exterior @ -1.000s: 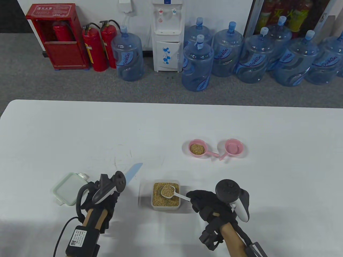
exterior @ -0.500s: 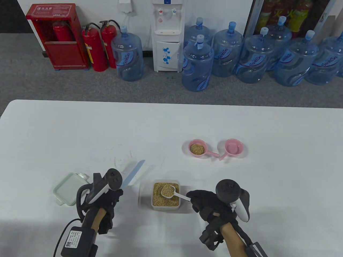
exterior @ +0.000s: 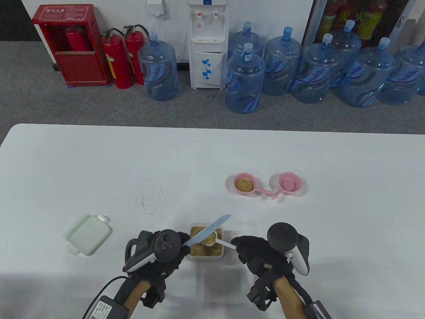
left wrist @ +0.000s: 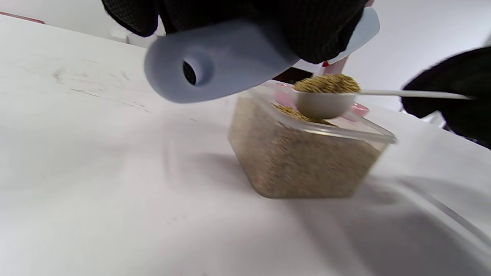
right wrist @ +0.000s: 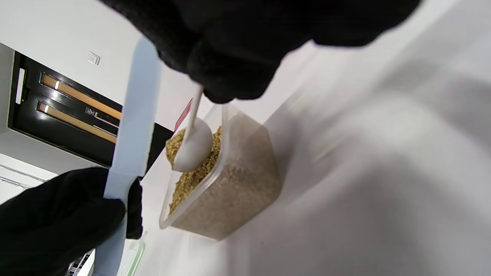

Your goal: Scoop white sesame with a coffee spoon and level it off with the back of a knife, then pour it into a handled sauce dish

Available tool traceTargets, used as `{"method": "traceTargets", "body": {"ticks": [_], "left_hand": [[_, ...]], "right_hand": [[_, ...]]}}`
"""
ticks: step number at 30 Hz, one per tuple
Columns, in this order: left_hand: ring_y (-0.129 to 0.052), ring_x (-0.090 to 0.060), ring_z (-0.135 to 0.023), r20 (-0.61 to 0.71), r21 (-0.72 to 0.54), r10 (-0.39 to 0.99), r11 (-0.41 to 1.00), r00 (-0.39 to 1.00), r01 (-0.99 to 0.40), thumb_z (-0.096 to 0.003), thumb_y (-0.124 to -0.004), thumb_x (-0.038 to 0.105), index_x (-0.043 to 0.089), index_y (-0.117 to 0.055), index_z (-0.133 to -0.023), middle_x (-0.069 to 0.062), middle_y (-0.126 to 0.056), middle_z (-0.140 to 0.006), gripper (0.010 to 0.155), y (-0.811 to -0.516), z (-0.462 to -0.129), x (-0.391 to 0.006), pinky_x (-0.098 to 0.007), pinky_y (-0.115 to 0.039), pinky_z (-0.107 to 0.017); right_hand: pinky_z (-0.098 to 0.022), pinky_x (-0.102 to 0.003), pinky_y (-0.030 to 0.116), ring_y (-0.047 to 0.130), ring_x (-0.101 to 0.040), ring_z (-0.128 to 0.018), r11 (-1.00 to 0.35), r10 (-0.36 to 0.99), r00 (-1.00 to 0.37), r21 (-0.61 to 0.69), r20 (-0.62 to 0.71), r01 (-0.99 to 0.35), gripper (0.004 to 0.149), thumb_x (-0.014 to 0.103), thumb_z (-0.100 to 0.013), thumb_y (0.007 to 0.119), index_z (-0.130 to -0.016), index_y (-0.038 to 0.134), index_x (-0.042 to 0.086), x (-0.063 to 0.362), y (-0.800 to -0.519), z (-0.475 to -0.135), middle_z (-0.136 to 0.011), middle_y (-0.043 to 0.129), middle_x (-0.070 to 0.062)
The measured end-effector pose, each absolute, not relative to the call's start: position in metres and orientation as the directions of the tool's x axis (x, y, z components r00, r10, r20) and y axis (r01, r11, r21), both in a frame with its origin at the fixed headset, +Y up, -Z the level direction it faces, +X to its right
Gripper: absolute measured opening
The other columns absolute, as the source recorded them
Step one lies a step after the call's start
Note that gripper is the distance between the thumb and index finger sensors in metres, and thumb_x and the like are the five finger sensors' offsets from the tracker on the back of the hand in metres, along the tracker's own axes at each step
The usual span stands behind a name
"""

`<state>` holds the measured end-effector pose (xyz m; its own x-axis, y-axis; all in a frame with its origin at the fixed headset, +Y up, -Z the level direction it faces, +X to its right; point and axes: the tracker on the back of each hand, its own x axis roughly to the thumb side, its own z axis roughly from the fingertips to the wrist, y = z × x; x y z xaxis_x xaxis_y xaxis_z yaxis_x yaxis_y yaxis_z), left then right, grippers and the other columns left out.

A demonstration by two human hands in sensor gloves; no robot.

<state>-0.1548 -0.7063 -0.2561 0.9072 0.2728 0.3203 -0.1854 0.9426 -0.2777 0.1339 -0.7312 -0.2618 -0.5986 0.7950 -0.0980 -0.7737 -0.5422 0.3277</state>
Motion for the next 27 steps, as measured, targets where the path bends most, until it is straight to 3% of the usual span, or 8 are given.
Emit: {"method": "traceTargets", "body": {"ticks": [10,27], "left_hand": [[-0.093,-0.027,-0.08,0.364,-0.289,0.223,0.95,0.905,-0.117,-0.0598,-0.074,0.04,0.024,-0.075,-0.1,-0.001,-0.086,-0.088,0.043,-0.7098,-0.2496,-0.1434,-0.059,-0.056,-0.08],[-0.092,-0.027,-0.081,0.313,-0.299,0.196,0.949,0.929,-0.1,-0.0599,-0.074,0.04,0.024,-0.074,-0.1,-0.001,-0.085,-0.089,0.043,-0.7113,-0.2548,-0.1511,-0.06,-0.055,-0.08]], "right_hand": [[-0.022,-0.032,0.086,0.089,-0.005,-0.024,-0.542,0.797,-0.597,0.329,-0.092,-0.773,0.043,0.026,-0.059,0.071,-0.096,0.083,0.009,0.1335,-0.7306,-0.2616,-0.059,0.097,-0.014],[-0.022,-0.032,0.085,0.089,-0.006,-0.024,-0.542,0.797,-0.598,0.334,-0.089,-0.772,0.043,0.025,-0.059,0.071,-0.096,0.083,0.008,0.1334,-0.7303,-0.2612,-0.059,0.097,-0.014]]}}
